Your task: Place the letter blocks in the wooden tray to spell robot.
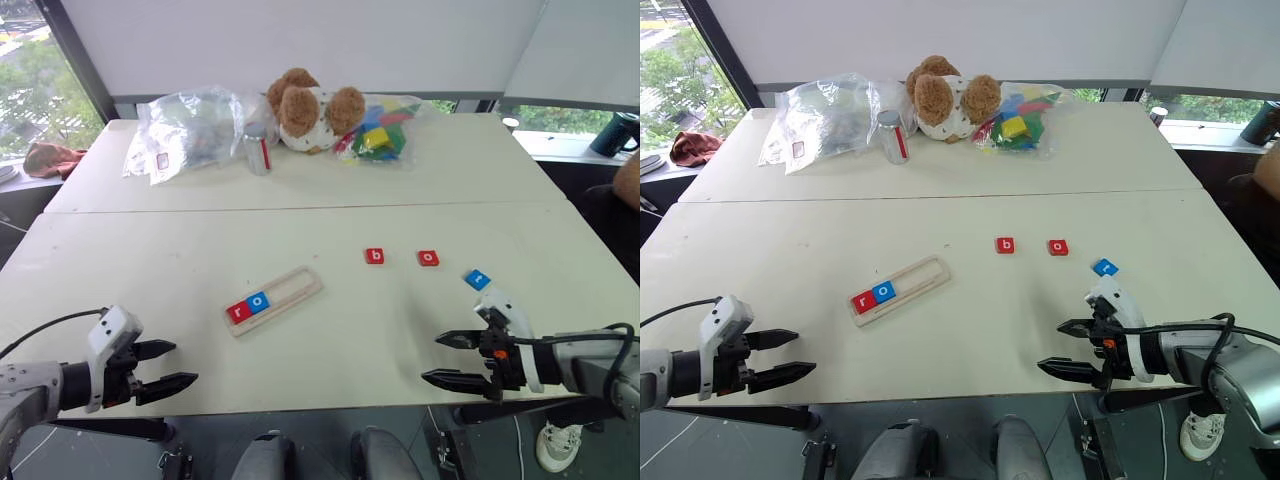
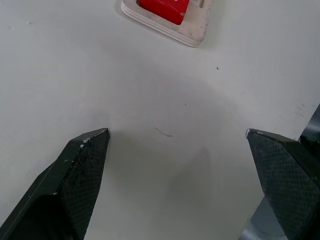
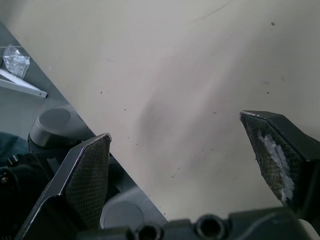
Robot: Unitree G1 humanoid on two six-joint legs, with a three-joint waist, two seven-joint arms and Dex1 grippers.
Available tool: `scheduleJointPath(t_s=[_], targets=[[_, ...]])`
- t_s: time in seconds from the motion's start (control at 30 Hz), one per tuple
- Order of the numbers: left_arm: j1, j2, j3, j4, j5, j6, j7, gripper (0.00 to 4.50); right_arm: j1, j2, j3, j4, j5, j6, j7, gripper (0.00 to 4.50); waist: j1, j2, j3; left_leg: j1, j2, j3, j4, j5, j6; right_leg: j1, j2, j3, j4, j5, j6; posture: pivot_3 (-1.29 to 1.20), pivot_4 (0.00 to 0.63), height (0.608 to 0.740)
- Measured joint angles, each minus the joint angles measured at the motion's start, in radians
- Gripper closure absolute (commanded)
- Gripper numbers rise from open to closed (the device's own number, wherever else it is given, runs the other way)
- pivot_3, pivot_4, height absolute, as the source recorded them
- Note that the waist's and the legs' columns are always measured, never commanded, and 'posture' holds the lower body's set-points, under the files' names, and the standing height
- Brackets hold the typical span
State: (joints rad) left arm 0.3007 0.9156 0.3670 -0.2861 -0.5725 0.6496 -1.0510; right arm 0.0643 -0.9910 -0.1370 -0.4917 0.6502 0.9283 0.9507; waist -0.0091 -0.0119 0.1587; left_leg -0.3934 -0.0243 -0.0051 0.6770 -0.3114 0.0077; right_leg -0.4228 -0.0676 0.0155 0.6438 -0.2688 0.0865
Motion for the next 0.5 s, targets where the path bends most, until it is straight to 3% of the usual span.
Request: scheduleJointPath(t_s=[0.5], targets=[[-0.038,-0.006,0.000,0.013,-0.001,-0.002,0.021,0.00,-0.014,-0.001,0.020,0.012,-0.012,-0.020,0.005,0.02,0.000,0.000,0.000,0.000,0.000,0.000,0.000,0.000,0.000,0.000,0.000,0.000,0.000,0.000,0.000,0.00,0.150,0.740]])
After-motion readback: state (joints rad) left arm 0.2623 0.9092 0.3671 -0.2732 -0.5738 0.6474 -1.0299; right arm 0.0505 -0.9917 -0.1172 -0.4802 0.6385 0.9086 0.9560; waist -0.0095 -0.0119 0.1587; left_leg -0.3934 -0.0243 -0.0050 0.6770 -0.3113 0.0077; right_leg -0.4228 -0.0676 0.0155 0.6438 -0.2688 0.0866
